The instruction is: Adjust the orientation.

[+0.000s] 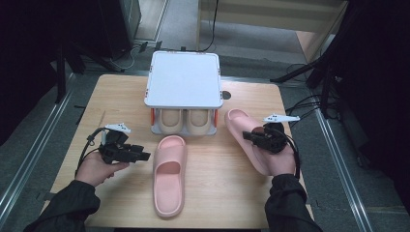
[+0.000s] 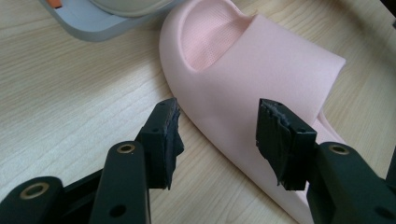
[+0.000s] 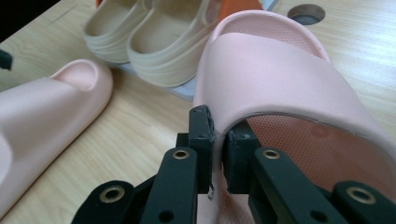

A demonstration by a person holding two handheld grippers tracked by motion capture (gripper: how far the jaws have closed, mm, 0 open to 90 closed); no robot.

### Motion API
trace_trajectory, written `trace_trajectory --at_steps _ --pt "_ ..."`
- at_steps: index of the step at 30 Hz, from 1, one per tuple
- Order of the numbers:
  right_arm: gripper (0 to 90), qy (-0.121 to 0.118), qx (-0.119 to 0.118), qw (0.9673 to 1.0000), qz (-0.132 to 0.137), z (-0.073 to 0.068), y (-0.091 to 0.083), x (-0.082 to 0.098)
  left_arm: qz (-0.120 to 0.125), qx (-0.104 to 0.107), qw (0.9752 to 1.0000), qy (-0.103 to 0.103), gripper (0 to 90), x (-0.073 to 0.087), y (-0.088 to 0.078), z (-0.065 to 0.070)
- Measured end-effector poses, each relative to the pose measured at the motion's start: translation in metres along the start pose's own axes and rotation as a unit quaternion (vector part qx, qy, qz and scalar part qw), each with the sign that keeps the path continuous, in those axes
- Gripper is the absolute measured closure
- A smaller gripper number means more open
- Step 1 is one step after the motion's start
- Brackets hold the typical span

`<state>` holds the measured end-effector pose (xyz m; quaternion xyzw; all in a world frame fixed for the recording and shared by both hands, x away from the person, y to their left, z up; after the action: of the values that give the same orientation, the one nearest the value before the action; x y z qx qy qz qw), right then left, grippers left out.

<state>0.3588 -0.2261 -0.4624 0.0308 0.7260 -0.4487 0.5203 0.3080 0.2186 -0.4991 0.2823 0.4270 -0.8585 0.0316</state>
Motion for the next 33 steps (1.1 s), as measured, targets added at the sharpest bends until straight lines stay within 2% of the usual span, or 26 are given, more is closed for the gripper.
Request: trace_trajectory --at_steps 4,13,17,21,26,29,33 --pt "83.8 -0.01 -0.012 0.9999 0.004 -0.015 -0.005 0.002 0.007 0.008 0.9997 0.021 54.5 -0.003 0.002 0.004" --pt "83.6 -0.02 -0.037 0.9991 -0.008 -0.046 -0.002 0.008 -0.003 0.024 0.9994 0.026 64.3 -0.008 0.007 0.01" --pt "83.5 -0.023 -0.058 0.998 -0.013 -0.057 0.007 0.013 0.001 0.028 0.9992 0.029 67.9 -0.01 0.007 0.012" --pt "83.6 -0.028 -0.065 0.9971 -0.028 -0.067 0.016 0.015 -0.001 0.027 0.9992 0.03 67.6 -0.011 0.008 0.012" --pt "83.2 -0.047 -0.078 0.9946 -0.049 -0.08 0.031 0.016 -0.003 0.026 0.9993 0.027 65.9 -0.011 0.009 0.01" --pt "83.0 -0.05 -0.081 0.9937 -0.059 -0.086 0.038 0.017 -0.004 0.026 0.9991 0.032 66.5 -0.011 0.009 0.01" --pt "83.3 -0.065 -0.076 0.9925 -0.071 -0.096 0.048 0.019 -0.001 0.027 0.9989 0.038 67.4 -0.011 0.009 0.011"
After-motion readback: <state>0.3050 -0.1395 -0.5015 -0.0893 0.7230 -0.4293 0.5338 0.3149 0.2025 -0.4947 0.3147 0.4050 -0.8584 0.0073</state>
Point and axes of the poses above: each handheld gripper's, and its own axes: y roughly forward along the jaws, x roughly out of its underside, z roughly to its right, the point moved 2 cm from there along y, roughly forward along the jaws, and after that the axes turned 12 degrees about -y, right-handed, at the moved point
